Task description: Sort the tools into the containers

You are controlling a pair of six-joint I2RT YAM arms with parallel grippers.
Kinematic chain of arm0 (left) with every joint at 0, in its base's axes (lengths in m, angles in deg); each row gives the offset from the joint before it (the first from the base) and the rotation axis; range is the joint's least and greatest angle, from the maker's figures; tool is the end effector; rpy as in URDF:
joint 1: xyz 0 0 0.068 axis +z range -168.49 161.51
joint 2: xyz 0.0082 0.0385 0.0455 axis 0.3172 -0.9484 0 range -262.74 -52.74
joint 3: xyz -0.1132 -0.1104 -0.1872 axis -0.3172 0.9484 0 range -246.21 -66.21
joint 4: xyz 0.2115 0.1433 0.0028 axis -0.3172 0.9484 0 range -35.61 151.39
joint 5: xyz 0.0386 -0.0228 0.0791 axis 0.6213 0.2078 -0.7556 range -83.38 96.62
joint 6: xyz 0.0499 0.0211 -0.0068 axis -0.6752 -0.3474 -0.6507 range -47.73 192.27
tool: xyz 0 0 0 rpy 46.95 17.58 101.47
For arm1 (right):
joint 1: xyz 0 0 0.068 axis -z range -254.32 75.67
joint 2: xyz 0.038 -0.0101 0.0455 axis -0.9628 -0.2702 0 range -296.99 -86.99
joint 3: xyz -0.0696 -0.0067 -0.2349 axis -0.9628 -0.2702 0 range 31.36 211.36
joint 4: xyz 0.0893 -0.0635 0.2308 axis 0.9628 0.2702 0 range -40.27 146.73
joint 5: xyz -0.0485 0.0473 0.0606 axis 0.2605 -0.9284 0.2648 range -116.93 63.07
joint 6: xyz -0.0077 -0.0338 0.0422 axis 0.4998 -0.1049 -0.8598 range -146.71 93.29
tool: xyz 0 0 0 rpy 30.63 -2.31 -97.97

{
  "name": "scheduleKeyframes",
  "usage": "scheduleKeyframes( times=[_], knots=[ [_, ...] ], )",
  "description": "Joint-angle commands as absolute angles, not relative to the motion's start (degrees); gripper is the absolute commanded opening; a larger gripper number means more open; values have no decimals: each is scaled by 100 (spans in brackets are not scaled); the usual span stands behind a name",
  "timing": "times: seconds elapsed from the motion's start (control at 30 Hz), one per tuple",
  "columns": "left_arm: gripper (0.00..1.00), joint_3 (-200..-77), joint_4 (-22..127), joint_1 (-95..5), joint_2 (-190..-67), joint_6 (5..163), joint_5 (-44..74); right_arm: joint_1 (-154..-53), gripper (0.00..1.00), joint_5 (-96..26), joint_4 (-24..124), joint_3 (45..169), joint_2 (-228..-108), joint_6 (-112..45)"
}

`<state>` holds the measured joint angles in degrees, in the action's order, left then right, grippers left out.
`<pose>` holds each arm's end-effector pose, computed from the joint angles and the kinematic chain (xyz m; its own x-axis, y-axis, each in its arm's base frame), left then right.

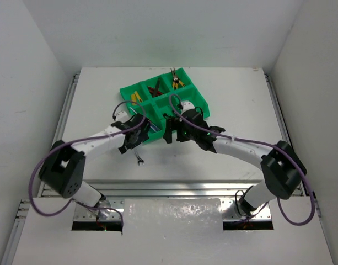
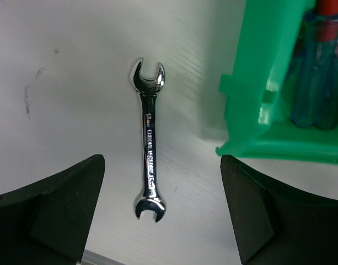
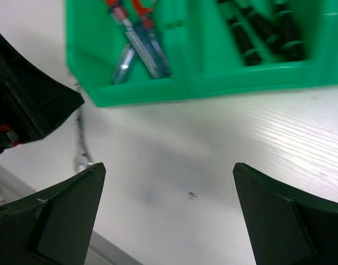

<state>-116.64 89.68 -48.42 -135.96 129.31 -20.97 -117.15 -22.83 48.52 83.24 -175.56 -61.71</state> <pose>0.2382 -0.1175 0.1695 -0.6826 -0.4651 -0.5637 -0.5156 0.8531 -0.0795 0.2447 0.2232 0.1900 -0.7132 0.1191 -0.6908 -0.2763 0.8580 0.4331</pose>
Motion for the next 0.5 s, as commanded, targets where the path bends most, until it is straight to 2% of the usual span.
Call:
scheduleKeyframes(
  times=[0.0, 0.13, 0.47],
  knots=[
    [84, -12236, 9894, -4846, -14281, 13353, -2152, -11616, 99, -1568, 5658, 8279, -17128, -5933],
    [79, -12702, 10598, -4846, -14845, 13713, -1913, -11572, 99, -1541, 5878, 8129, -16680, -5853],
    [76, -12439, 10018, -4732, -14942, 13450, -1544, -11563, 99, -1954, 5694, 7891, -16336, -5800]
  ],
)
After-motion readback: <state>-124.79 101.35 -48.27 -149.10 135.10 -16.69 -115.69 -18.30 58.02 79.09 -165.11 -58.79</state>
